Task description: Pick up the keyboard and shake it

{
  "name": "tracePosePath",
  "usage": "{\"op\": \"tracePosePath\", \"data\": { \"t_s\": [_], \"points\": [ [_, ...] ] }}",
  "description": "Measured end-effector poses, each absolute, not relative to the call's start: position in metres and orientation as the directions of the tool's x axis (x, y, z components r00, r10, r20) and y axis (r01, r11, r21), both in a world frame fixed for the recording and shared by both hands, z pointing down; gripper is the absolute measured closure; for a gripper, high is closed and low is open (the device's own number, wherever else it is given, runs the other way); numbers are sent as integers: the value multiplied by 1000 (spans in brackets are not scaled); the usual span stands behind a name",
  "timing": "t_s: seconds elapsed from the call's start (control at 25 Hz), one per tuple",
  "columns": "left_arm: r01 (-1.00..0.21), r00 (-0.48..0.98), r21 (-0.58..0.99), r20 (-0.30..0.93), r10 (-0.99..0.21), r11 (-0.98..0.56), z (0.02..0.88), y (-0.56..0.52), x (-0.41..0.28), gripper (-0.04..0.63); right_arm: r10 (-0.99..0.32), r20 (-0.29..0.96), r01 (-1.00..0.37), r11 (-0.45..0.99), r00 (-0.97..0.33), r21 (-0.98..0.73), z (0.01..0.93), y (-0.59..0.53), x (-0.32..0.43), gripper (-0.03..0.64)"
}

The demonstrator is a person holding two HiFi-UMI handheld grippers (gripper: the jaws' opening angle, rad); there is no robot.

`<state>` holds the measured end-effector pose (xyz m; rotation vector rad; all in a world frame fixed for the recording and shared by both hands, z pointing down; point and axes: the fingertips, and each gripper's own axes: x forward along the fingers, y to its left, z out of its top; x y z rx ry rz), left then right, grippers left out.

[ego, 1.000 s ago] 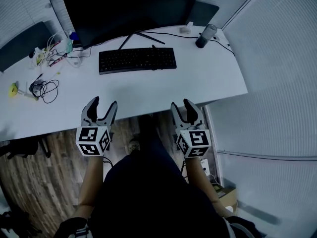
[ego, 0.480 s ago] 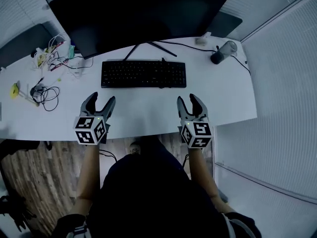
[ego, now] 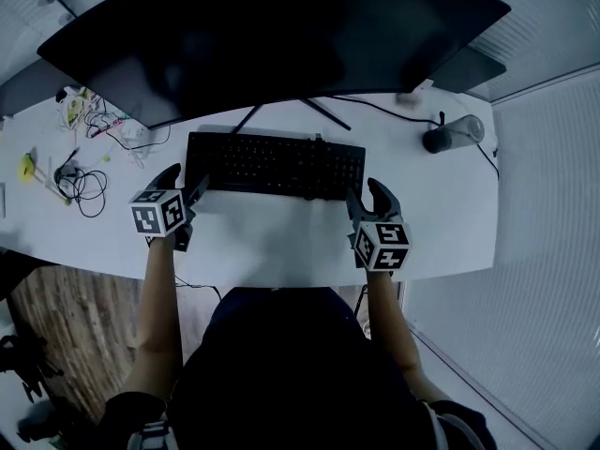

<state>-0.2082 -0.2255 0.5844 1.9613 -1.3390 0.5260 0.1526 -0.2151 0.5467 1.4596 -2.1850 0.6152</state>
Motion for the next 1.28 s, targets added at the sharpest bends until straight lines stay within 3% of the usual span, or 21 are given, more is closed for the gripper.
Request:
{"op": "tracePosePath", "data": {
  "t_s": [0.44,0.72,0.96,1.28],
  "points": [
    [-887,462,383,734,-498,-259,621,-258,-206,235,-574,654,-868,372,-493,-328,596,-244,152,374],
    [-861,508,425,727,-461,-278,626,-255,-201,229,-545,683,-872,355,-486,-337,609,-247,152,364],
    [-851,525,456,718,-456,-262,625,-251,-195,229,-567,717,-909,336,-405,-248,610,-250,151,360],
    [-761,631,620,638,-442,-192,614,-242,-186,229,-588,679,-897,311,-441,-313,607,-252,147,357]
  ]
}}
